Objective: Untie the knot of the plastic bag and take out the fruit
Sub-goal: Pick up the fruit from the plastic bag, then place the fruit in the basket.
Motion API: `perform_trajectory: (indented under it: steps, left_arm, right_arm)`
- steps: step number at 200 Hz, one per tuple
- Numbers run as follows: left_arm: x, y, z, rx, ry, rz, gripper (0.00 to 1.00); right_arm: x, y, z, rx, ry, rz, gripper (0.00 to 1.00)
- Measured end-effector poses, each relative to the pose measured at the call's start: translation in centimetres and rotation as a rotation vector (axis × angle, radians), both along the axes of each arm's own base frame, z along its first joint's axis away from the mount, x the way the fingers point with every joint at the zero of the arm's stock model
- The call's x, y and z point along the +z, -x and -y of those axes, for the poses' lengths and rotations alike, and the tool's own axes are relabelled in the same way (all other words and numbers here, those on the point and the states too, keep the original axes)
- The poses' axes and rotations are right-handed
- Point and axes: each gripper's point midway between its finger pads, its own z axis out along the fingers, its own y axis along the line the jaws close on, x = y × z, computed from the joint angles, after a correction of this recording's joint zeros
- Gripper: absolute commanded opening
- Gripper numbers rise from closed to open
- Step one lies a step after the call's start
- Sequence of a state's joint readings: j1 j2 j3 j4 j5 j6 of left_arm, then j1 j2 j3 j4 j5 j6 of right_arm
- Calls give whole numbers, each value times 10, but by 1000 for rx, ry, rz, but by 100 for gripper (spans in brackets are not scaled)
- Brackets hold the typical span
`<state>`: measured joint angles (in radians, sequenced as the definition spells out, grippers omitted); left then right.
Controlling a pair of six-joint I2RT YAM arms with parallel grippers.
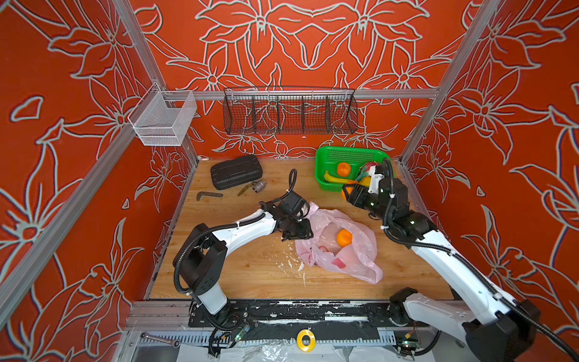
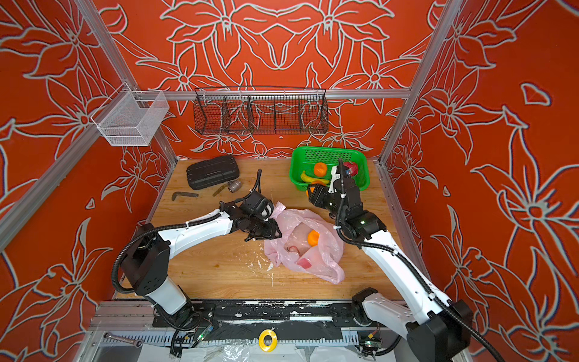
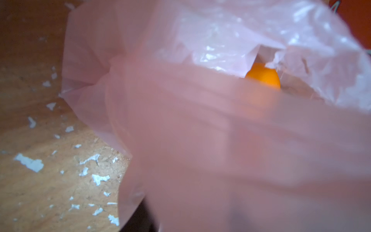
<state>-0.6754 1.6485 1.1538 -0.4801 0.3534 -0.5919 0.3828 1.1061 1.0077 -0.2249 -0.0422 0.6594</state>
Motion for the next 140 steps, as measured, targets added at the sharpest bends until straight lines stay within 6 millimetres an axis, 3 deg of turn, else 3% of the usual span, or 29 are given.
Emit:
perform_trajectory:
  steps: [25, 66, 140]
  left_arm:
    - [15, 3, -5, 13, 20, 38, 71]
    - [65, 6, -17, 34, 73, 173, 86]
    - [136, 23, -39, 48, 165, 346, 98]
  right_arm:
    - [-9, -30, 9, -21, -4, -46, 58]
    - [-41, -72, 20, -23, -41, -130, 58]
    - [-85, -145, 35, -27, -111, -217, 58]
